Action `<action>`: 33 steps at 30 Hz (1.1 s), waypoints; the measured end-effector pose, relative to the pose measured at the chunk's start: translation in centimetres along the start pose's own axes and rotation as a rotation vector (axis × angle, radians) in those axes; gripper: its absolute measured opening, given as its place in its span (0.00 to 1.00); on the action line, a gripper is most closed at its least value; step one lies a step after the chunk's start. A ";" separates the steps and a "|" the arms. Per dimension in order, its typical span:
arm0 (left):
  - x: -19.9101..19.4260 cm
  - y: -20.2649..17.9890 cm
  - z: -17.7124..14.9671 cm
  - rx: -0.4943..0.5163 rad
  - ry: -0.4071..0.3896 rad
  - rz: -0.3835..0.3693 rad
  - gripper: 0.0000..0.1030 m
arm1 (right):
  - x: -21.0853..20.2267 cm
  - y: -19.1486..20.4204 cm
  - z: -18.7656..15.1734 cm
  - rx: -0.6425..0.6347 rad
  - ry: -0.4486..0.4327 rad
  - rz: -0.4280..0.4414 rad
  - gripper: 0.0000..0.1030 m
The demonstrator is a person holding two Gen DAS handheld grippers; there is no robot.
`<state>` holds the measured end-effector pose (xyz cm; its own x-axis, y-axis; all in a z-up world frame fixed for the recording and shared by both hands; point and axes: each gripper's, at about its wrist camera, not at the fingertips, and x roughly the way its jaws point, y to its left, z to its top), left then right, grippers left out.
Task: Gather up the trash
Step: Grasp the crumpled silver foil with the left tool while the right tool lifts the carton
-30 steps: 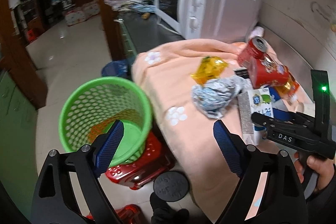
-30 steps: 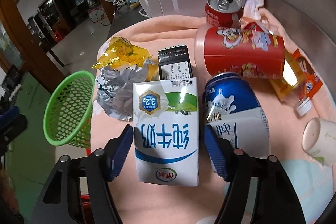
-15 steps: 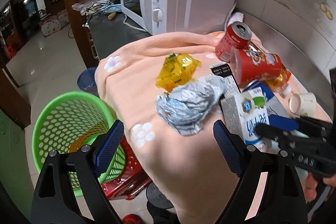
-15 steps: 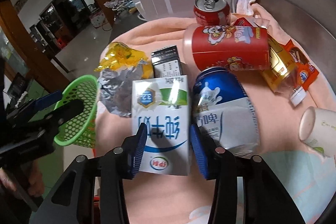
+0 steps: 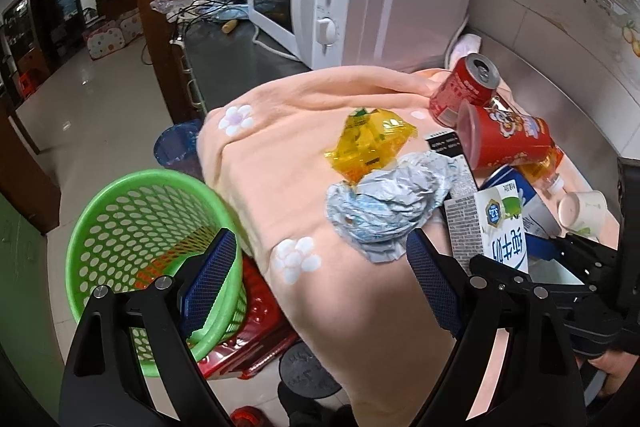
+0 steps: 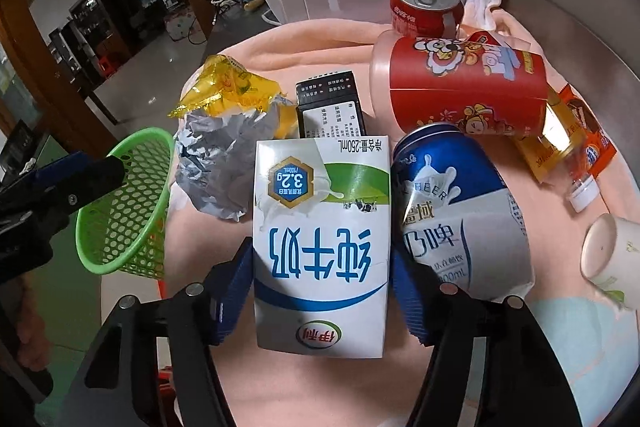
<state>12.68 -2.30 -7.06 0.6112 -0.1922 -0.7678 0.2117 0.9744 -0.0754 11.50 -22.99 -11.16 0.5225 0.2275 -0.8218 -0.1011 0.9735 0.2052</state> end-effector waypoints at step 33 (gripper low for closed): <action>6.4 -3.1 0.4 0.038 0.046 -0.190 0.43 | -7.3 -2.1 -2.5 0.036 -0.081 0.033 0.60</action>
<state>16.24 -6.64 -11.46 0.5220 -0.3660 -0.7704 0.3491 0.9158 -0.1985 5.84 -26.62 -6.93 0.5864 0.2549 -0.7688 -0.0896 0.9638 0.2512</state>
